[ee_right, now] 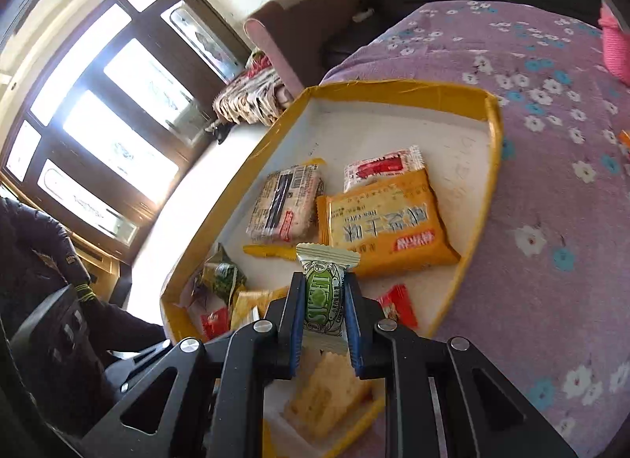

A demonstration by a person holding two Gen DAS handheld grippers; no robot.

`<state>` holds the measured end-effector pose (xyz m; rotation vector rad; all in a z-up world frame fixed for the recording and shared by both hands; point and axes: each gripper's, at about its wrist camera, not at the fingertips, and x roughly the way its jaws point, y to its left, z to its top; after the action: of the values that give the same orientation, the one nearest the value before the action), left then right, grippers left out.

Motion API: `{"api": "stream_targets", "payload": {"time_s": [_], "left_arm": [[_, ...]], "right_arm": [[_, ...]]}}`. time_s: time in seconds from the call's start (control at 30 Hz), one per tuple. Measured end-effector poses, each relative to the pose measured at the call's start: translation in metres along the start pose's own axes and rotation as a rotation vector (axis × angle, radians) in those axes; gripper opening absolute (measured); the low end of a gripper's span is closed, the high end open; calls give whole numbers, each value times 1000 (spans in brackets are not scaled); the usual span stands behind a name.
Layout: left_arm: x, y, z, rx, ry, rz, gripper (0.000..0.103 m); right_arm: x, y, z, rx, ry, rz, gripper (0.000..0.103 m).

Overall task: Organize snacks
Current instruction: 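Grasp the green-gold bag with the left tool, carry both items into the tray, release, then withdraw both open tools toward the remaining red candies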

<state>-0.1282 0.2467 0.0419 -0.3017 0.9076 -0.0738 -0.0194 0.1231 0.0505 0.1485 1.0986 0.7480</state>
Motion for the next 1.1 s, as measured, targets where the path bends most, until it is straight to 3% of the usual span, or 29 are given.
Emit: {"api": "stream_targets", "payload": {"time_s": [0.17,0.3,0.47,0.77,1.1], "left_arm": [[-7,13,3,-48,-27,-39,38],[-22,19,6,-58,-68,-50,47],[-39,16,9,-29,-127,-14,55],[-56,-9,5,21,-210,145,76],[-60,-48,-3,77,-199,203,80]], "right_arm": [[29,7,32,2,46,-7,19],[46,17,48,-52,21,-64,21],[29,23,47,-31,-40,-42,35],[-48,26,-15,-66,-156,-58,44],[-101,-10,-72,-23,-239,-120,55]]}}
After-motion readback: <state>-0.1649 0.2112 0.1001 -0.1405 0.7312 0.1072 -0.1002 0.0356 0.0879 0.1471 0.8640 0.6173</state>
